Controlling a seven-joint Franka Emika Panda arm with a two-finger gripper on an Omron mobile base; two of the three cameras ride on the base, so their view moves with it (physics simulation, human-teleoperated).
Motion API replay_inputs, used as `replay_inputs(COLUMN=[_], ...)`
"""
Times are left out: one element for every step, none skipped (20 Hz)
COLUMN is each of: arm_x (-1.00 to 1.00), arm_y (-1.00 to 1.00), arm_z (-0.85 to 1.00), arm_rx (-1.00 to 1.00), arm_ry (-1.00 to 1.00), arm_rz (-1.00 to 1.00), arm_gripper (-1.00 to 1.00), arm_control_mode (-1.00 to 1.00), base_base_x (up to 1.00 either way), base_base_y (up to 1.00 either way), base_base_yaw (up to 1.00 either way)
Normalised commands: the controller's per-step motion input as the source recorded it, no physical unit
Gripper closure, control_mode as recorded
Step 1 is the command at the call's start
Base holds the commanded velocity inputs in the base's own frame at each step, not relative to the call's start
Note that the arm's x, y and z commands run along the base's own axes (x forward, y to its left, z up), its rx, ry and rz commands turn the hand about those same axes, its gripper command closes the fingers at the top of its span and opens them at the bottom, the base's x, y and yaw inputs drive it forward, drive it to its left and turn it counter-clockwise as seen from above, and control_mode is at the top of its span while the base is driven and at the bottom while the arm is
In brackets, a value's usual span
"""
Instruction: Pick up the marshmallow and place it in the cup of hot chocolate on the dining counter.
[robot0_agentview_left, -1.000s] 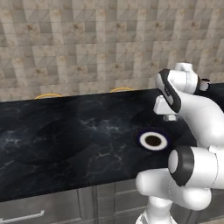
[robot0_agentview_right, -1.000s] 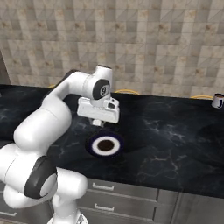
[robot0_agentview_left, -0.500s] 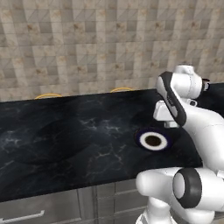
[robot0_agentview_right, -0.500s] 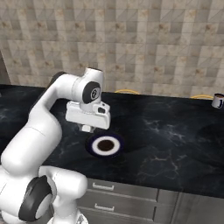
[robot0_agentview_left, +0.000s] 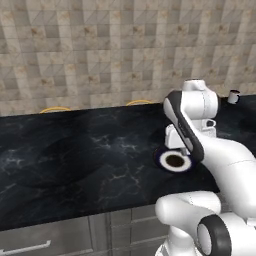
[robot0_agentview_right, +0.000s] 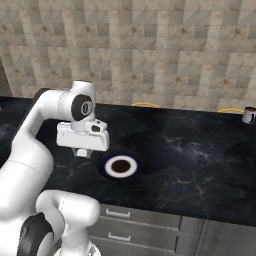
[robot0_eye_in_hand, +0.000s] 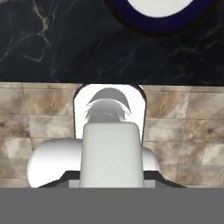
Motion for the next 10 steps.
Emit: replay_inputs(arm_x=[-0.36, -0.44, -0.4, -0.36, -0.34, -0.4, -0.36, -0.38, -0.41, -0.51], arm_y=[0.0, 0.0, 0.0, 0.0, 0.0, 0.0, 0.0, 0.0, 0.0, 0.0], arm_z=[0.0, 0.0, 0.0, 0.0, 0.0, 0.0, 0.01, 0.0, 0.0, 0.0], arm_rx=[-0.02, 0.0, 0.0, -0.02, -0.01, 0.0, 0.0, 0.0, 0.0, -0.02], arm_ry=[0.0, -0.01, -0.01, 0.0, 0.0, -0.01, -0.01, 0.0, 0.0, -0.03], arm_rz=[0.0, 0.0, 0.0, 0.0, 0.0, 0.0, 0.0, 0.0, 0.0, 0.0], arm_gripper=[1.0, 1.0, 1.0, 1.0, 1.0, 1.0, 1.0, 1.0, 1.0, 1.0], arm_control_mode=[-1.0, -1.0, -1.0, -1.0, -1.0, -1.0, -1.0, -1.0, -1.0, -1.0], base_base_x=[0.0, 0.0, 0.0, 0.0, 0.0, 0.0, 0.0, 0.0, 0.0, 0.0], base_base_y=[0.0, 0.0, 0.0, 0.0, 0.0, 0.0, 0.0, 0.0, 0.0, 0.0], base_base_yaw=[0.0, 0.0, 0.0, 0.0, 0.0, 0.0, 0.0, 0.0, 0.0, 0.0])
